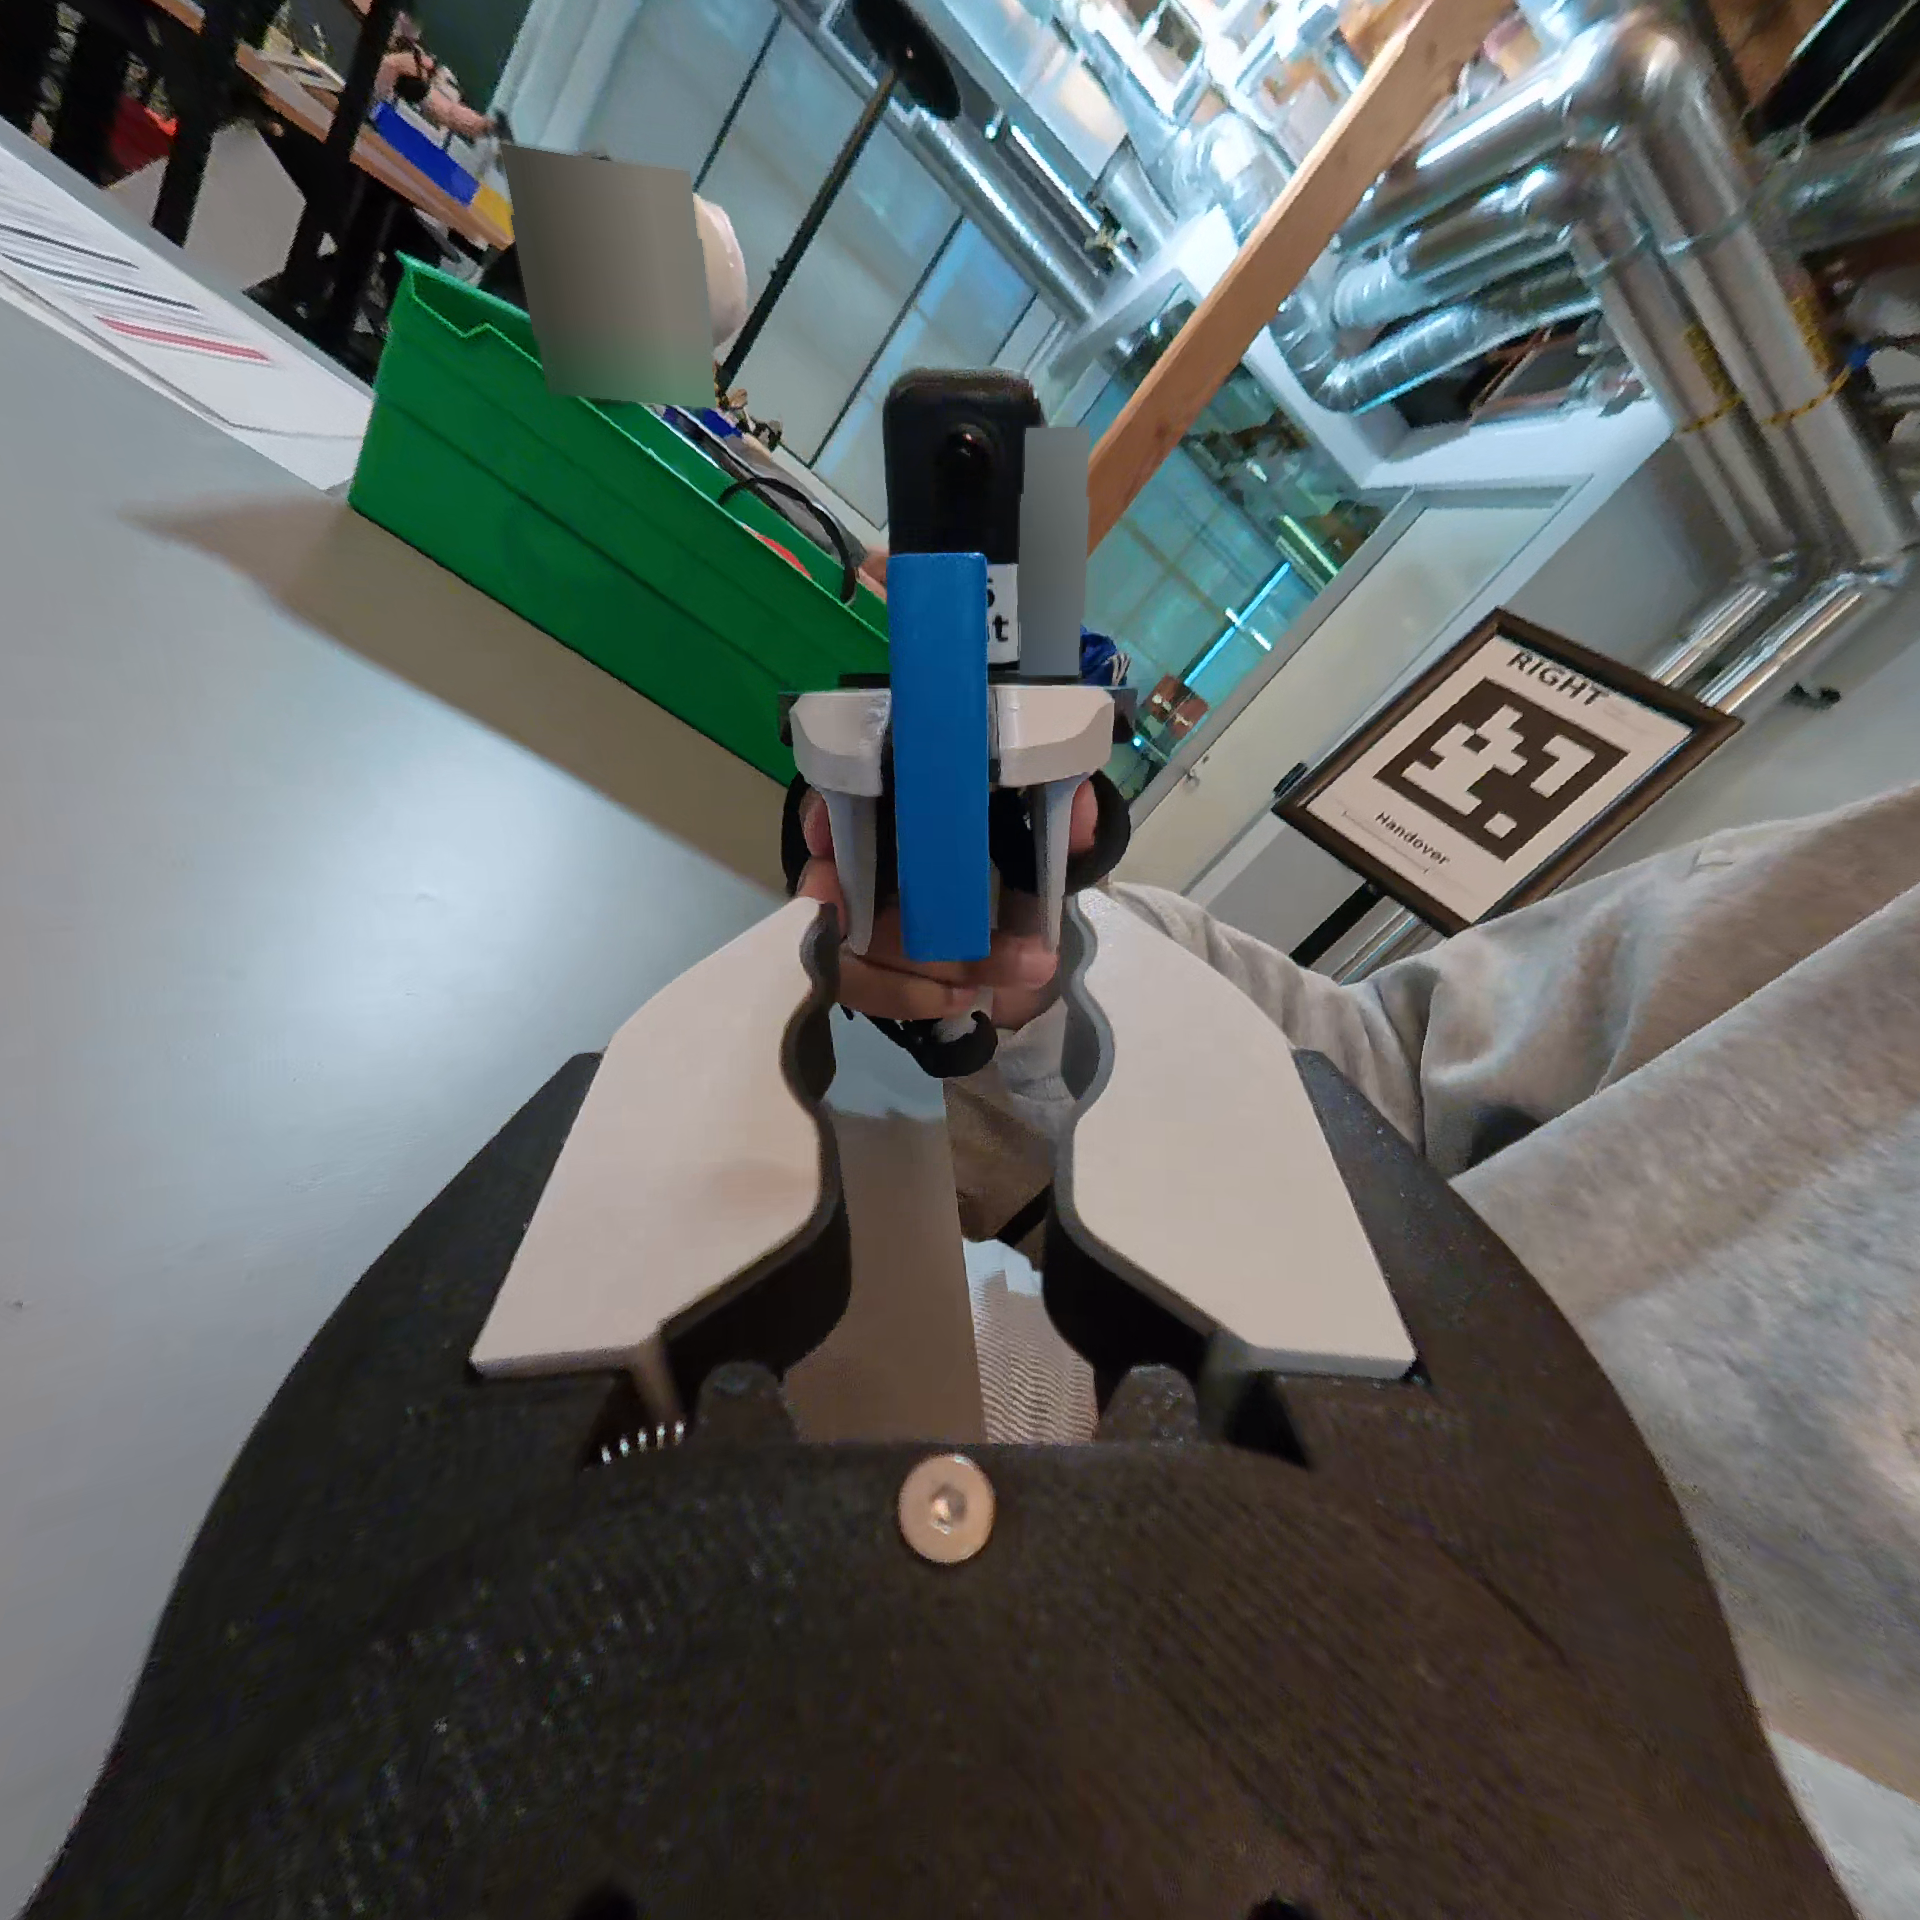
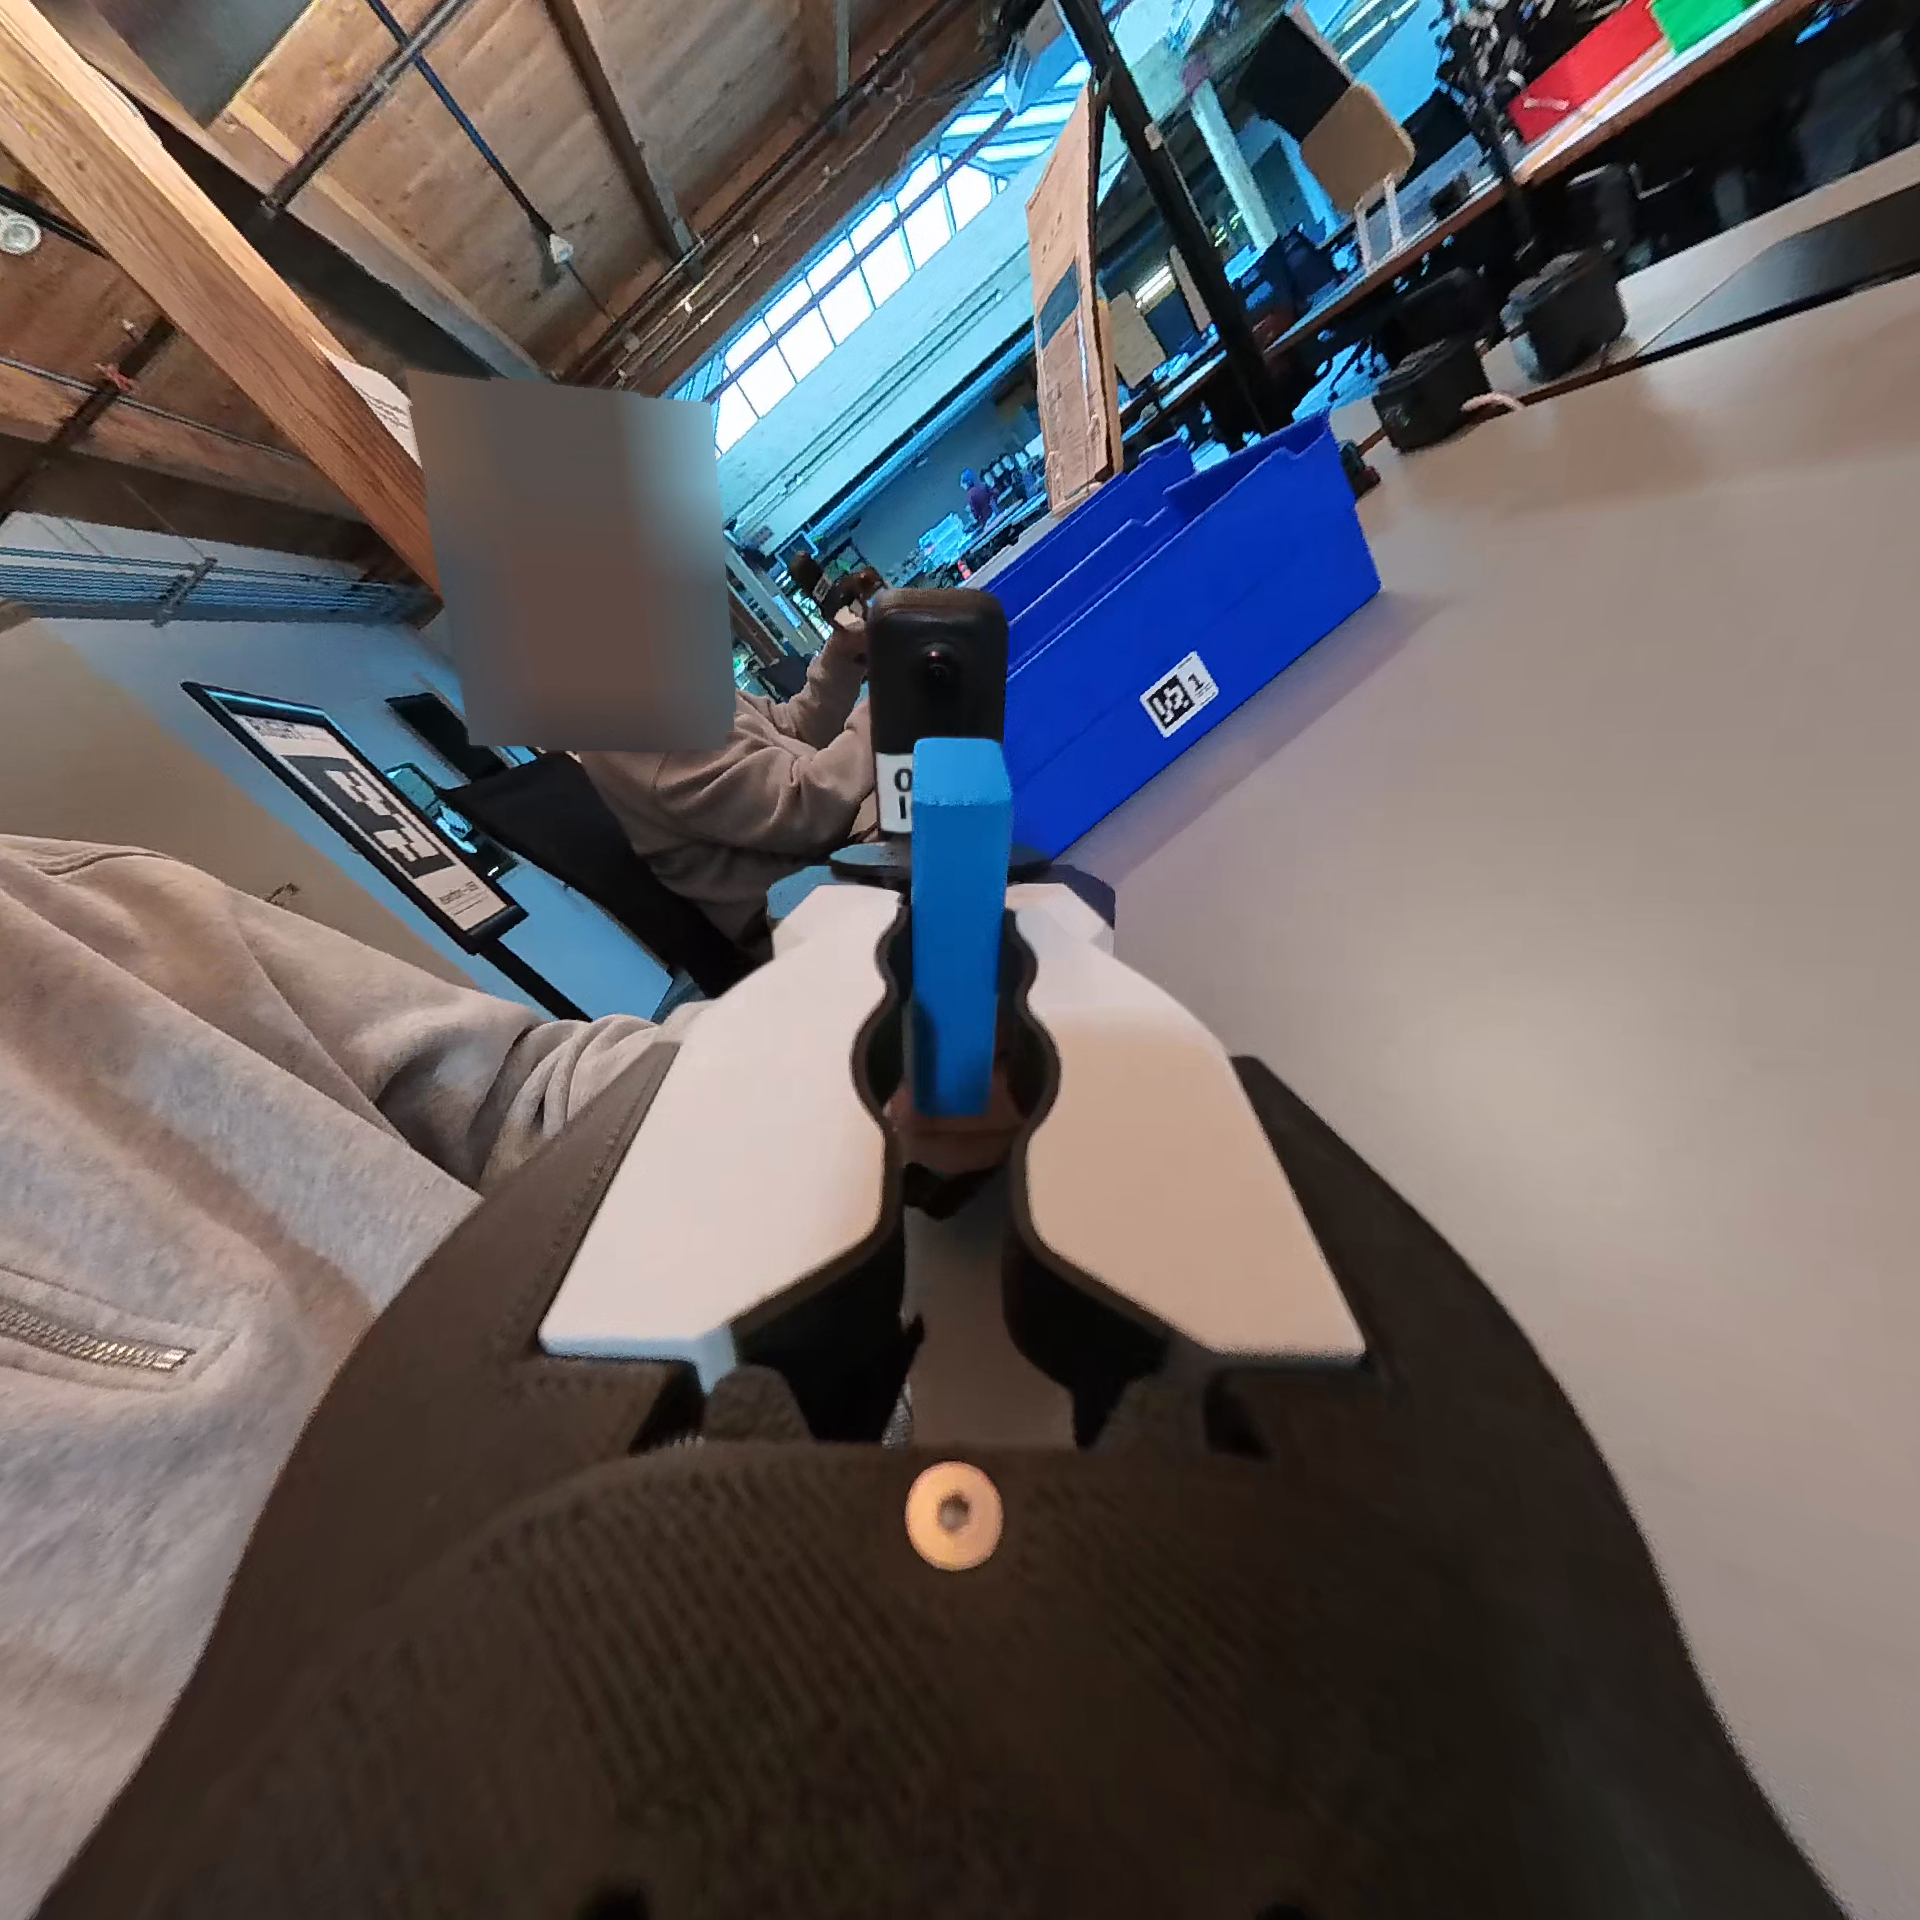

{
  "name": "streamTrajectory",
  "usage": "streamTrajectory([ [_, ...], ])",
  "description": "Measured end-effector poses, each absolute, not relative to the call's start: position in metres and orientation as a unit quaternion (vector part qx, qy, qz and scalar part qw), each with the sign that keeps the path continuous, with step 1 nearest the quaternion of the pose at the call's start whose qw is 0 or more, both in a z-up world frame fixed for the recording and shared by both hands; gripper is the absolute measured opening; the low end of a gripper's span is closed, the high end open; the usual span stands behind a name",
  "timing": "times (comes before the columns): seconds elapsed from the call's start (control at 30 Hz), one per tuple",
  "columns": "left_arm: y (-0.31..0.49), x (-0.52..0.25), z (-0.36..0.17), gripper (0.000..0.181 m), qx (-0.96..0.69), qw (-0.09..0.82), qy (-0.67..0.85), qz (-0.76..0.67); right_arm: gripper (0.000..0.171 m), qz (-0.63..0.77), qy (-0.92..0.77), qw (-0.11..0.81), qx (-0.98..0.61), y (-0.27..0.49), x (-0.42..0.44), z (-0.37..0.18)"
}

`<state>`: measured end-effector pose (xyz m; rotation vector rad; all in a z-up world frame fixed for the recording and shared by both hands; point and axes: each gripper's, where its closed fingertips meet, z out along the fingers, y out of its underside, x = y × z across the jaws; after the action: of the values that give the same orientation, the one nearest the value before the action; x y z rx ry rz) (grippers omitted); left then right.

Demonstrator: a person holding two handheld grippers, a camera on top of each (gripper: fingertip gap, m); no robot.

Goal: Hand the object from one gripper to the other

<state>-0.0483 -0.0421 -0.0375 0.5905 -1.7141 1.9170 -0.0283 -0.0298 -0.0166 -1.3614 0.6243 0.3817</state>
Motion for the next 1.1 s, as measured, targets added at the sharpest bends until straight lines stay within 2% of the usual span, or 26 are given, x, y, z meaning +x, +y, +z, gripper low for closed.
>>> streamTrajectory([
  [0.13,-0.044,-0.052,-0.038,0.032,0.21,0.25,-0.633,0.702,0.015,0.179,0.277,0.708,-0.625,-0.024,-0.032,-0.02],
  [0.23,-0.044,-0.05,-0.04,0.016,0.214,0.243,-0.637,0.699,0.015,0.176,0.276,0.704,-0.631,-0.023,-0.033,-0.022],
  [0.5,-0.042,-0.049,-0.039,0.015,0.216,0.246,-0.631,0.703,0.018,0.141,0.268,0.713,-0.633,-0.024,-0.03,-0.021],
  [0.6,-0.037,-0.043,-0.033,0.015,0.229,0.255,-0.607,0.717,0.039,0.091,0.271,0.727,-0.624,-0.03,-0.021,-0.017],
  [0.73,-0.028,-0.031,-0.03,0.015,0.262,0.275,-0.572,0.727,0.048,0.048,0.284,0.752,-0.593,-0.046,-0.01,-0.006],
  [0.83,-0.021,-0.024,-0.029,0.015,0.289,0.319,-0.533,0.729,0.056,0.001,0.276,0.764,-0.584,-0.055,-0.006,0.0],
  [0.93,-0.017,-0.023,-0.029,0.015,0.306,0.399,-0.486,0.715,0.071,-0.057,0.228,0.768,-0.596,-0.053,-0.011,0.006],
  [1.03,-0.019,-0.026,-0.032,0.015,0.311,0.457,-0.468,0.689,0.088,-0.131,0.151,0.721,-0.663,-0.04,-0.021,-0.01],
  [1.1,-0.024,-0.032,-0.038,0.015,0.31,0.464,-0.489,0.67,0.088,-0.169,0.119,0.67,-0.713,-0.036,-0.021,-0.031],
])
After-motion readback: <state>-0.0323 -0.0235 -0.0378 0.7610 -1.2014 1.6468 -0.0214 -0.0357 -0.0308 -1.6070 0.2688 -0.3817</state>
